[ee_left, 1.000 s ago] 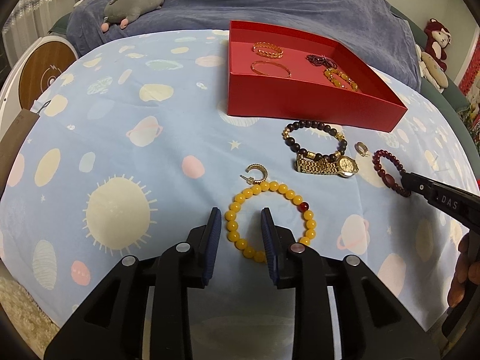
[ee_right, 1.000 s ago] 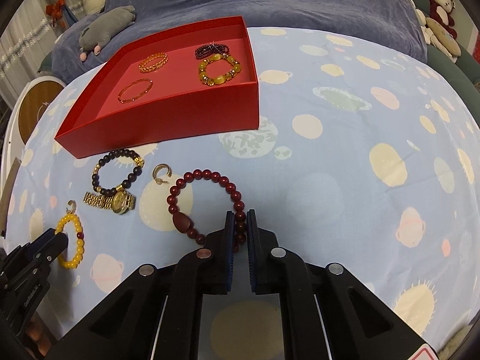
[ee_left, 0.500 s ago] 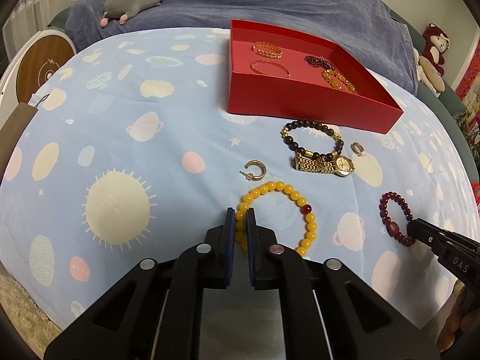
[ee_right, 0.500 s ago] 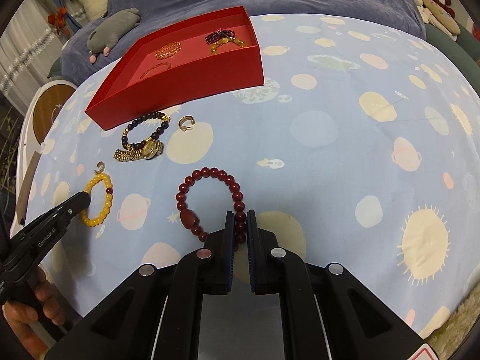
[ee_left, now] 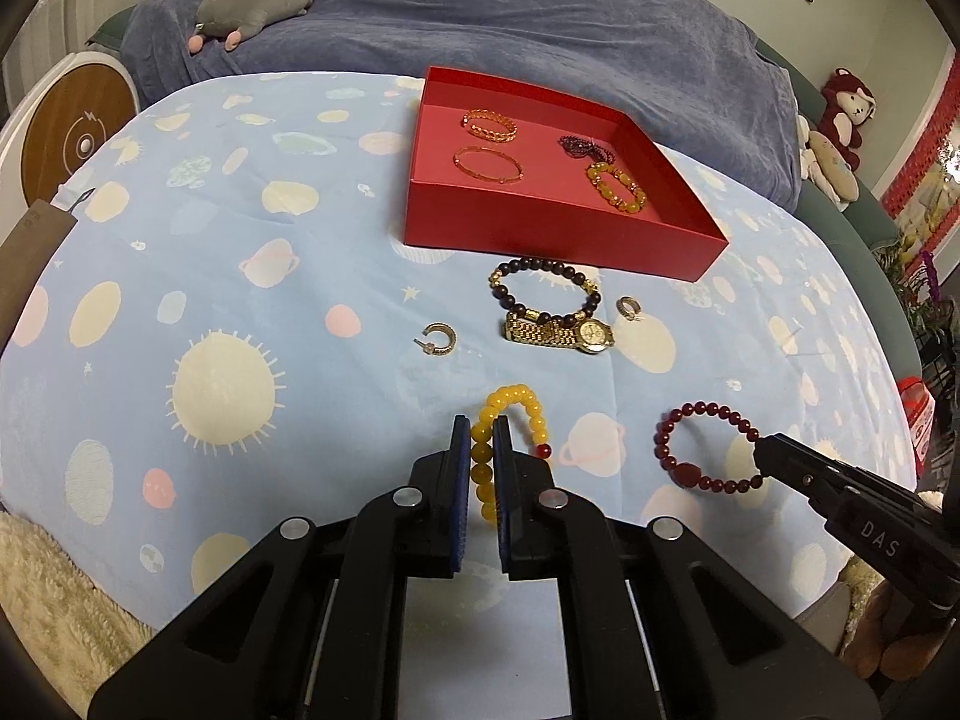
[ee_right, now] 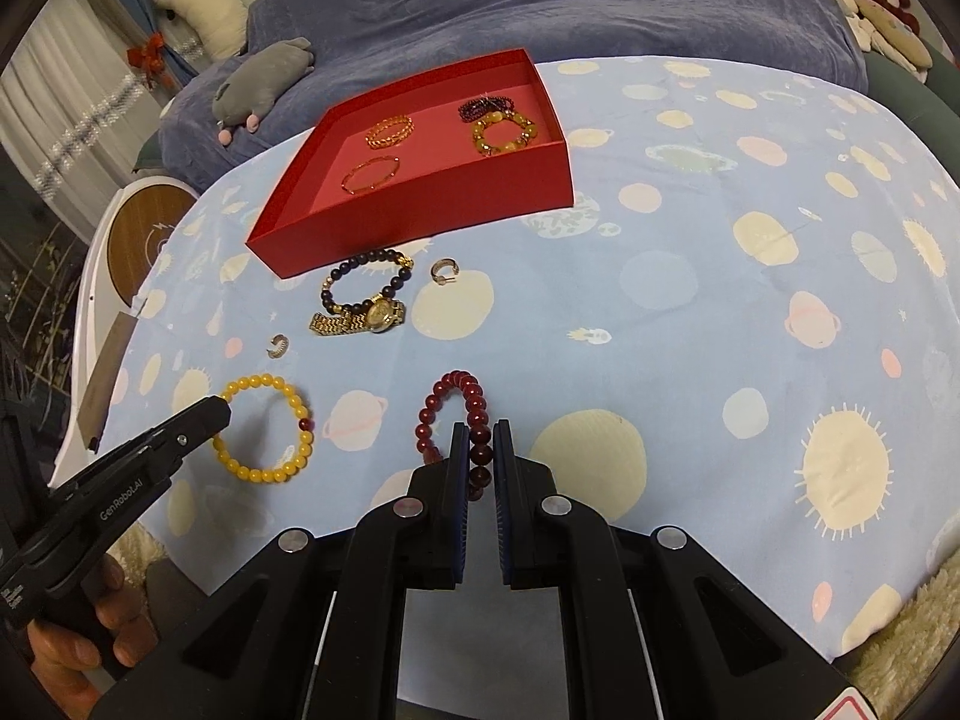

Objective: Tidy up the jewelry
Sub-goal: 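Carry both bracelets into the red box and open both tools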

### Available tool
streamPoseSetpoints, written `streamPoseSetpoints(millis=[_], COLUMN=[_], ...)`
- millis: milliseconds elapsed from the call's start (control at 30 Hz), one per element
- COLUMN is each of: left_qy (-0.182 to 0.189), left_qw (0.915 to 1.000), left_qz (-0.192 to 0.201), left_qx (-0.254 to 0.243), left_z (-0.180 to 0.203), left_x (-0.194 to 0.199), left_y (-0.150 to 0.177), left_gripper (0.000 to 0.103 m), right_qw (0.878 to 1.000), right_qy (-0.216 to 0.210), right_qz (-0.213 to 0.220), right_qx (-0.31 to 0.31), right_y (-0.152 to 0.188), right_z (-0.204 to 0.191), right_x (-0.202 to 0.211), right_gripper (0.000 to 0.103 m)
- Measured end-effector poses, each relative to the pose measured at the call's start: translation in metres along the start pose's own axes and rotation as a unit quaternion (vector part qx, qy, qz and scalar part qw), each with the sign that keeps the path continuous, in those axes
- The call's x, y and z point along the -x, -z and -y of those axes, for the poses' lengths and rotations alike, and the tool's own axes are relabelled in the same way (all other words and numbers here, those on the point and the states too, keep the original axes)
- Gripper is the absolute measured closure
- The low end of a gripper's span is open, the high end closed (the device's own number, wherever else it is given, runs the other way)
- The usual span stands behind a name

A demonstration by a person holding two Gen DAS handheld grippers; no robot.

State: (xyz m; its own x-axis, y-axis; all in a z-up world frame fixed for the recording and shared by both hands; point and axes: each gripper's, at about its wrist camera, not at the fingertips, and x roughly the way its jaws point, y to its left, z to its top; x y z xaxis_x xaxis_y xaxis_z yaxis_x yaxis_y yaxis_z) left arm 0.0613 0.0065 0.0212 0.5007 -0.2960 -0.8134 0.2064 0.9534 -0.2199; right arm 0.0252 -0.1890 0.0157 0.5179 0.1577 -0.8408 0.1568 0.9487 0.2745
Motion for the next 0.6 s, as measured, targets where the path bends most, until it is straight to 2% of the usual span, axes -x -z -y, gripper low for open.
streamPoseSetpoints(millis=[300,600], left_qy=[0.025,0.043], left_qw=[0.9996,0.9987], left_qz=[0.004,0.021], left_qx=[-0.009,-0.018], left_z=[0.018,0.032], left_x=[0.022,0.038], left_y=[-0.006,-0.031], left_gripper=[0.096,0.096], right_qw=[1.0,0.999], right_qy=[-0.014,-0.014], right_qz=[0.027,0.046], right_qx=[-0.001,0.001], right_y=[-0.016,-0.036], right_z=[-0.006,-0.004], right_x=[0.022,0.033], right_gripper=[0.096,0.096])
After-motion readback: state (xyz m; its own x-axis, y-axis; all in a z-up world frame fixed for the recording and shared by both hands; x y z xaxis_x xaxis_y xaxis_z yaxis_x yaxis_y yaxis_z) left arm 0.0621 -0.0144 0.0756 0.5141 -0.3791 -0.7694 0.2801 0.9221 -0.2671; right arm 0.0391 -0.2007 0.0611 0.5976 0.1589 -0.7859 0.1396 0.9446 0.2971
